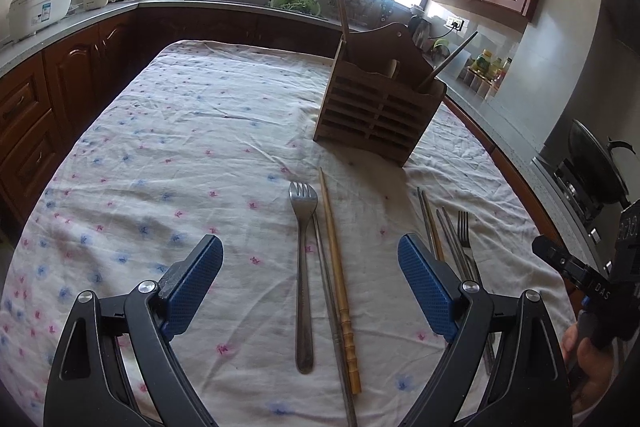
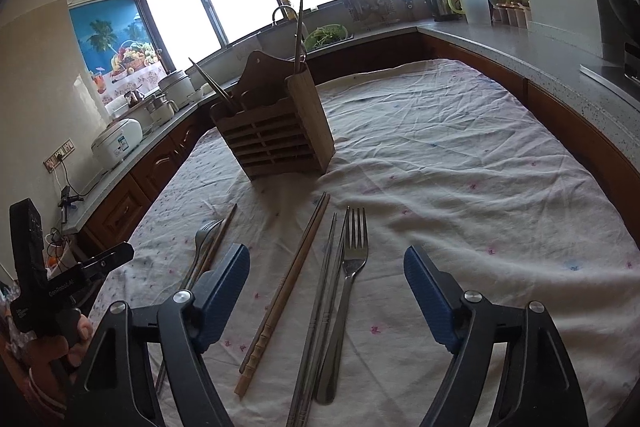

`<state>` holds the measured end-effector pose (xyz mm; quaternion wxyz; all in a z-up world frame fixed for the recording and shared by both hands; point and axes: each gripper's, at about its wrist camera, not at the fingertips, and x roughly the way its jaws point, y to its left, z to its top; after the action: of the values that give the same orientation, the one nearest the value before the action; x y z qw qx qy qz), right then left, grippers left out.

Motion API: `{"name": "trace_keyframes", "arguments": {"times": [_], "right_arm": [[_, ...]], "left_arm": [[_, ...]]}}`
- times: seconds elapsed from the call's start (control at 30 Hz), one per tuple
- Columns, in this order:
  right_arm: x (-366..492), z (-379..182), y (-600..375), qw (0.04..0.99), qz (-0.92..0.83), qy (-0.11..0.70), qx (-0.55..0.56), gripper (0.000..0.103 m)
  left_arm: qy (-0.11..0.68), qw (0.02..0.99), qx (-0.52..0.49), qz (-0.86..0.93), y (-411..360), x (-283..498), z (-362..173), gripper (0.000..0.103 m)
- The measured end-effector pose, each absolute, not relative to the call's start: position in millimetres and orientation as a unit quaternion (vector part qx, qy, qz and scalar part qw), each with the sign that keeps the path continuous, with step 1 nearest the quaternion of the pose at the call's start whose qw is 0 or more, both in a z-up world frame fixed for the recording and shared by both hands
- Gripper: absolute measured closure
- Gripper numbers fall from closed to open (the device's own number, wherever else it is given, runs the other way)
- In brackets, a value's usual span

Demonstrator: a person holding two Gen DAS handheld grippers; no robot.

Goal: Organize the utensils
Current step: 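Close the right tool on a steel chopstick while the left tool grips a wooden chopstick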

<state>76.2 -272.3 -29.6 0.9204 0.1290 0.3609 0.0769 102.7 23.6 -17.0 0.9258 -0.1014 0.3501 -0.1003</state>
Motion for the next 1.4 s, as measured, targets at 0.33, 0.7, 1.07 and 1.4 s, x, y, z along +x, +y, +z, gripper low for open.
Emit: {"name": "trace_keyframes", "arguments": {"times": [0.33, 0.7, 1.07, 1.4], "right_arm": [[101.2, -51.7, -267.5, 0.898, 0.094, 0.408, 0.139, 0.084], [138.3, -74.5, -250.9, 0.875, 0.106, 0.455, 0.131, 0.086], [168.6, -96.0, -259.0, 0.860, 0.088, 0.485, 0.130, 0.097], [186.2, -97.5, -246.9, 0.862, 0.093, 0.493, 0.078, 0.098]], "left_arm": [[0.369, 0.916, -0.088, -0.134, 6.3, 124.6, -19.2, 0.028], [0.412, 0.895, -0.042, -0.167, -32.5, 168.8, -31.1, 0.041], [0.450, 0.879, -0.012, -0.157, -40.9, 233.6, -47.8, 0.053], [0.476, 0.866, 0.017, -0.154, -45.2, 254.1, -67.1, 0.058]]}}
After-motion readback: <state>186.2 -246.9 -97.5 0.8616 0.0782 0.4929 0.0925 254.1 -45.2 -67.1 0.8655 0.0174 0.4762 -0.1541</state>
